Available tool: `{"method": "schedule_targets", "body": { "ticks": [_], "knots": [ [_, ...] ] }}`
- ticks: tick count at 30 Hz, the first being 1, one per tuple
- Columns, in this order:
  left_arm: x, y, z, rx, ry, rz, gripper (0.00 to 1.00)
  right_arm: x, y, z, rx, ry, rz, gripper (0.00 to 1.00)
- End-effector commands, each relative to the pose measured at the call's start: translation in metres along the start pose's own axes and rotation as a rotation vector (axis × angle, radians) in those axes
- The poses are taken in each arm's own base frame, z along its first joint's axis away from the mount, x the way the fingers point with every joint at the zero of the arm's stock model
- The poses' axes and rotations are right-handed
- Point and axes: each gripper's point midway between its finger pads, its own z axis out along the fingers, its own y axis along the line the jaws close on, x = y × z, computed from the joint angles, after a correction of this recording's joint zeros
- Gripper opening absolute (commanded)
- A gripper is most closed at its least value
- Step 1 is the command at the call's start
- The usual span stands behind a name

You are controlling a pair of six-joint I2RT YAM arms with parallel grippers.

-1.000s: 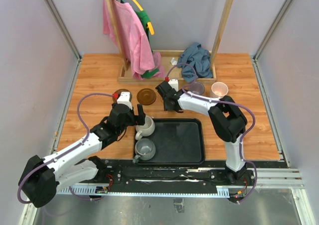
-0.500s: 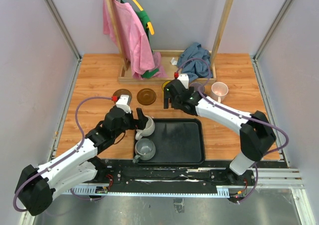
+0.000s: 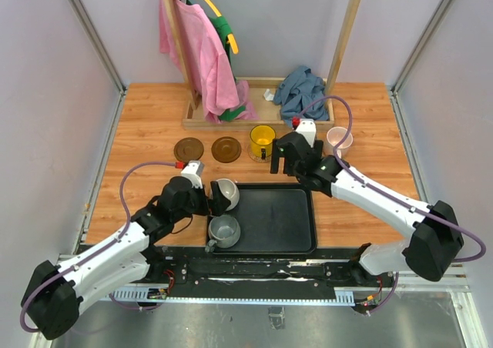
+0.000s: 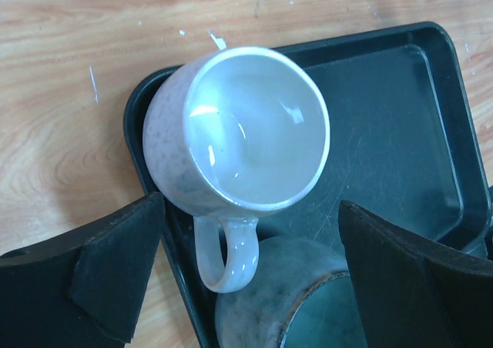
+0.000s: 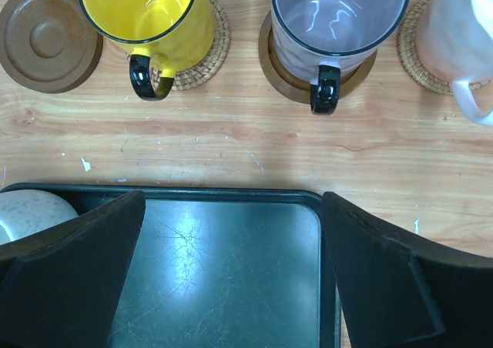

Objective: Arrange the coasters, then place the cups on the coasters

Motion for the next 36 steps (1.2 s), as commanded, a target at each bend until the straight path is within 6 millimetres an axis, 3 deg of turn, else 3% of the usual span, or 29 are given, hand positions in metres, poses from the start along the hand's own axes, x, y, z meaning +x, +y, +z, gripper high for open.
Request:
{"method": "schedule_targets", "body": {
  "ticks": [1, 9, 14, 20, 26, 30, 36],
  "knots": [
    [0.013, 0.003, 0.000, -0.010, 0.051, -0.044, 0.96, 0.001, -0.010, -0.008, 0.030, -0.024, 0.012, 0.98],
    [0.032, 0.017, 0.004, -0.076, 0.126, -0.060, 0.69, 0.004, -0.013, -0.010, 0.030, -0.024, 0.013, 0.98],
    [0.031, 0.022, 0.006, -0.110, 0.133, -0.048, 0.46, 0.004, -0.013, -0.010, 0.028, -0.028, 0.016, 0.99],
    [0.026, 0.024, 0.008, -0.135, 0.138, -0.028, 0.30, 0.003, -0.012, -0.013, 0.010, -0.036, 0.025, 0.99],
    [0.027, 0.020, 0.009, -0.124, 0.154, -0.027, 0.01, 0.006, -0.016, -0.015, 0.008, -0.042, 0.027, 0.99],
    [0.025, 0.013, 0.010, -0.112, 0.149, -0.006, 0.01, 0.005, -0.018, -0.017, 0.006, -0.053, 0.032, 0.99],
    [-0.006, -0.016, 0.009, -0.084, 0.048, 0.063, 0.01, 0.005, -0.022, -0.019, 0.006, -0.068, 0.036, 0.99]
  ]
}}
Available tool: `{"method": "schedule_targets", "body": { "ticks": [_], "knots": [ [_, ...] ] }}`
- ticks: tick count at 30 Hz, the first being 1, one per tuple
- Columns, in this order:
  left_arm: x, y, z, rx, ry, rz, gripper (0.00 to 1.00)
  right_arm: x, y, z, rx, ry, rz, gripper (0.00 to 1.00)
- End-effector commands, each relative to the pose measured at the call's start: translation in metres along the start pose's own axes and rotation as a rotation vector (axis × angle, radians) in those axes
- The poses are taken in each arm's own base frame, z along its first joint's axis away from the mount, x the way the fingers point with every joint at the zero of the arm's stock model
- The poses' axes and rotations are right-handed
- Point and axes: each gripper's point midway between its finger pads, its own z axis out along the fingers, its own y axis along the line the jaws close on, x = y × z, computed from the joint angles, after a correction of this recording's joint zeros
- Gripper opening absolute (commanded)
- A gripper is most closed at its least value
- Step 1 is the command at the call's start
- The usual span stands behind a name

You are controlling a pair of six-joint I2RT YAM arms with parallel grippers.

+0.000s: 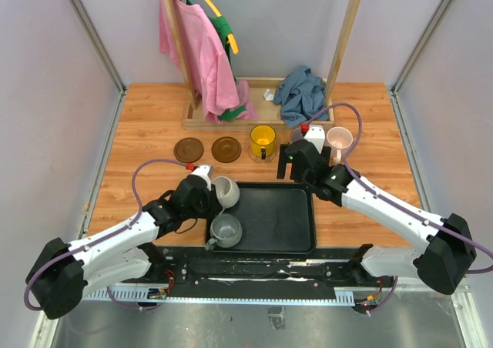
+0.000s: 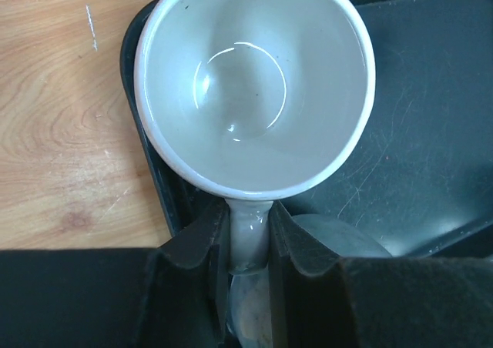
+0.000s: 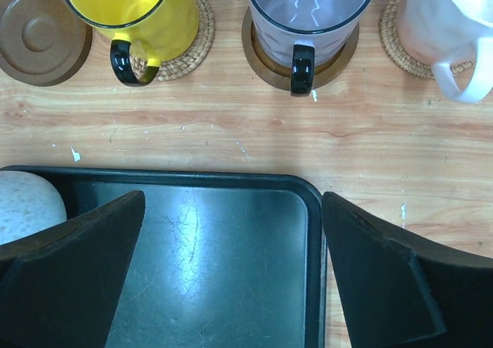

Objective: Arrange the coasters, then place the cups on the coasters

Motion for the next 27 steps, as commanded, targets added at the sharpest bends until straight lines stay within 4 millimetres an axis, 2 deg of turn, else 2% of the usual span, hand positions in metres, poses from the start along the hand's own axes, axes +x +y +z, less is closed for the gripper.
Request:
{"method": "schedule_targets", "body": {
  "ticks": [1, 7, 12, 16, 20, 27],
  "knots": [
    [-0.045, -0.027, -0.011, 0.020, -0.149, 0.049, 0.01, -0.003, -0.004, -0.004, 0.011, -0.038, 0.009, 0.99],
    [-0.094, -0.049, -0.027, 0.041, -0.289, 0.070, 0.01, 0.000, -0.011, -0.006, 0.029, -0.041, 0.003, 0.99],
    [-0.121, -0.045, -0.026, -0.058, -0.337, 0.112, 0.01, 0.003, -0.024, -0.010, 0.067, -0.054, 0.005, 0.99],
    [-0.145, -0.041, -0.013, -0.169, -0.339, 0.166, 0.01, 0.004, -0.037, -0.013, 0.099, -0.081, 0.012, 0.99],
    [-0.165, -0.023, 0.011, -0.262, -0.301, 0.178, 0.01, 0.001, -0.046, -0.020, 0.111, -0.103, 0.023, 0.99],
    [-0.196, 0.005, 0.041, -0.395, -0.270, 0.148, 0.01, -0.002, -0.059, -0.029, 0.129, -0.126, 0.035, 0.99]
  ]
}}
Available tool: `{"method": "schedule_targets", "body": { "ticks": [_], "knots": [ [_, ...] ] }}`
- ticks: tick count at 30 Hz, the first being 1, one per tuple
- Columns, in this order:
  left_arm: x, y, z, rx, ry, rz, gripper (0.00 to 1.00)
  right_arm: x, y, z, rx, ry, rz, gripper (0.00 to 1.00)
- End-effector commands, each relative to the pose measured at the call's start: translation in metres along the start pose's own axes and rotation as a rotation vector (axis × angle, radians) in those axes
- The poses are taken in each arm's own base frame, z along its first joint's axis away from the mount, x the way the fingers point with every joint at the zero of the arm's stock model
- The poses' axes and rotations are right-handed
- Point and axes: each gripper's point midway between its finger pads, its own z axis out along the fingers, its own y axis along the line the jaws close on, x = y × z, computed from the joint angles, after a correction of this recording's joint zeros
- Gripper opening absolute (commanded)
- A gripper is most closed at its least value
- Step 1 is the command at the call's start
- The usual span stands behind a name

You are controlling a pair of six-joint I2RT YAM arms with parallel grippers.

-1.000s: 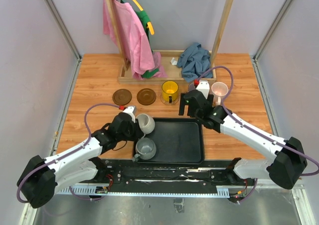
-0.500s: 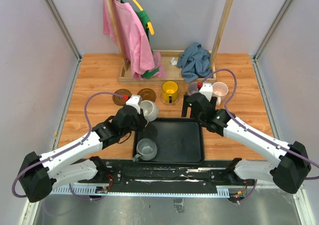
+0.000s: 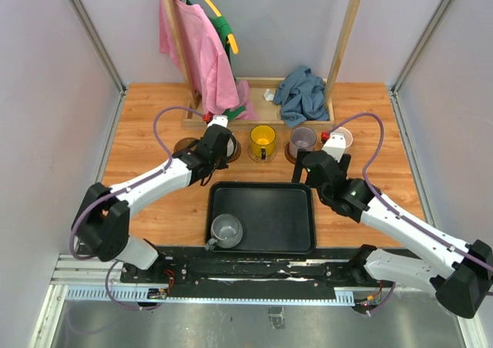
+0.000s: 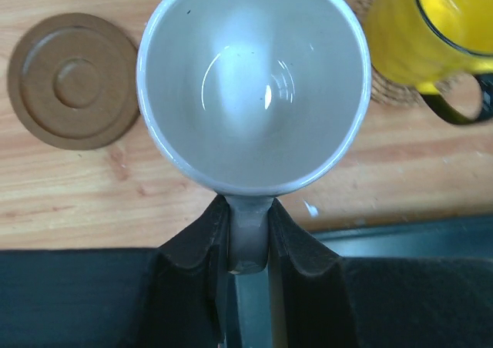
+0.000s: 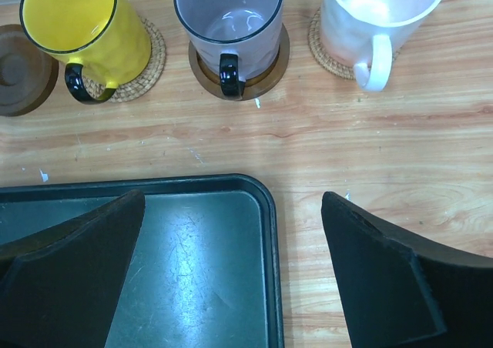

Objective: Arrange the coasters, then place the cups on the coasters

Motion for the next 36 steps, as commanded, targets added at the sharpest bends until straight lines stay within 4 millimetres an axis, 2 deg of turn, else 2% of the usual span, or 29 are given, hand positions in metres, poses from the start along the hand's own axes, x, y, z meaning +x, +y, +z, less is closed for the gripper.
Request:
{"method": "schedule_targets", "body": {
  "ticks": [1, 7, 14, 26, 36],
  "knots": [
    [-0.050, 0.005, 0.015, -0.076, -0.100, -0.026, 0.00, 0.001, -0.017, -0.004, 0.052, -0.017, -0.005, 0.99],
    [-0.056, 0.000, 0.043, -0.075, -0.071, -0.042, 0.01, -0.003, -0.019, -0.002, 0.061, -0.014, -0.036, 0.99],
    [-0.045, 0.004, 0.063, -0.072, -0.027, -0.062, 0.00, -0.002, -0.021, -0.001, 0.066, -0.008, -0.032, 0.99],
    [-0.033, 0.001, 0.072, -0.027, -0.010, -0.096, 0.00, 0.003, -0.017, 0.003, 0.058, 0.014, -0.033, 0.99],
    [-0.025, 0.001, 0.070, -0.021, 0.027, -0.091, 0.01, 0.006, -0.014, 0.005, 0.045, 0.020, -0.031, 0.99]
  ]
}}
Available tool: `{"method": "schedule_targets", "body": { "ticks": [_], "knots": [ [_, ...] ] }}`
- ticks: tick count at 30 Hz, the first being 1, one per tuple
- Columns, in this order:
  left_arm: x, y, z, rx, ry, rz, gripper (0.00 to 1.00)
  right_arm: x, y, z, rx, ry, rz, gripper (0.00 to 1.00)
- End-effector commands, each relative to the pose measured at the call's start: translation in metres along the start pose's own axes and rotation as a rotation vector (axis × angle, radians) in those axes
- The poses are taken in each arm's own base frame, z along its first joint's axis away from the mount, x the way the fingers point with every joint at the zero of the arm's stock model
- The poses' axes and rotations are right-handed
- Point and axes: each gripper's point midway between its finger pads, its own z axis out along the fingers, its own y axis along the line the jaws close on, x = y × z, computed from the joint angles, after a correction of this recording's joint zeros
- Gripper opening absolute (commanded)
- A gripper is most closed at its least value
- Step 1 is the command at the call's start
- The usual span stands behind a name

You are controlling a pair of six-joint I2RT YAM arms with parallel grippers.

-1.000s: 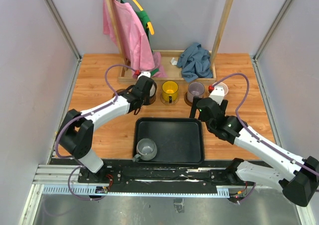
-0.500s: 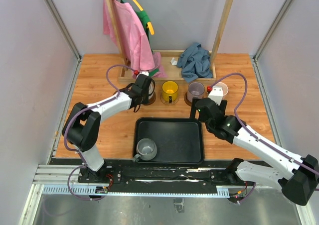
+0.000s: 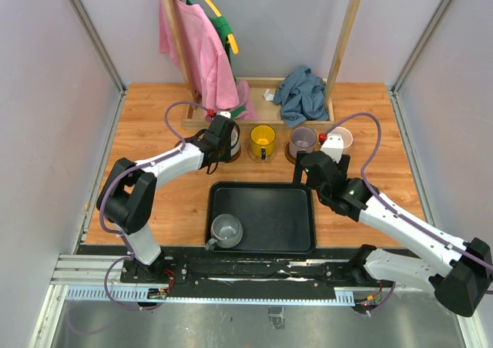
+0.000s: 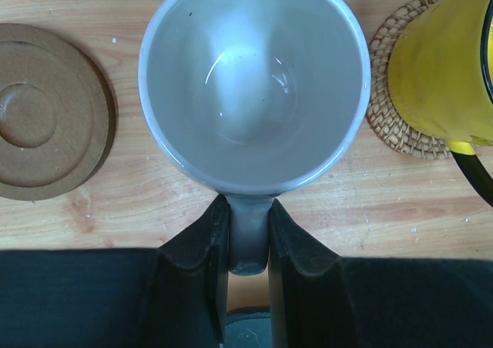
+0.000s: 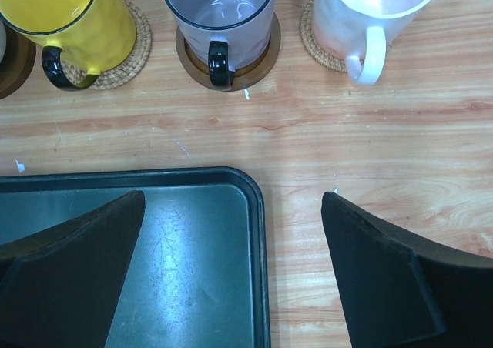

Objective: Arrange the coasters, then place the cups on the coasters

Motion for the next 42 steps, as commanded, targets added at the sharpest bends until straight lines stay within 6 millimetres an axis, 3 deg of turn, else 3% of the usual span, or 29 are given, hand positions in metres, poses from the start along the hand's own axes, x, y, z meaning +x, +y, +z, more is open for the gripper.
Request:
{"method": "schedule_targets", "body": {
  "ticks": [1, 19, 22, 32, 37, 42],
  "knots": [
    [-0.025, -0.005, -0.003, 0.021, -0.081, -0.039, 0.01, 0.000, -0.005, 0.006, 0.022, 0.006, 0.009, 0.99],
    [-0.014, -0.004, 0.006, 0.001, -0.043, -0.035, 0.01, 0.008, 0.001, 0.011, 0.003, 0.033, 0.005, 0.99],
    [-0.013, -0.004, 0.006, 0.002, -0.041, -0.035, 0.10, 0.010, 0.003, 0.012, -0.001, 0.040, 0.002, 0.99],
    [-0.018, -0.001, -0.007, 0.005, -0.059, -0.055, 0.57, 0.009, 0.005, 0.011, -0.015, 0.041, 0.011, 0.99],
    [-0.017, 0.000, -0.010, 0.008, -0.060, -0.060, 0.66, 0.009, 0.008, 0.011, -0.024, 0.044, 0.014, 0.99],
    [-0.015, 0.003, -0.013, -0.001, -0.053, -0.058, 0.68, 0.010, 0.008, 0.011, -0.027, 0.047, 0.016, 0.99]
  ]
}}
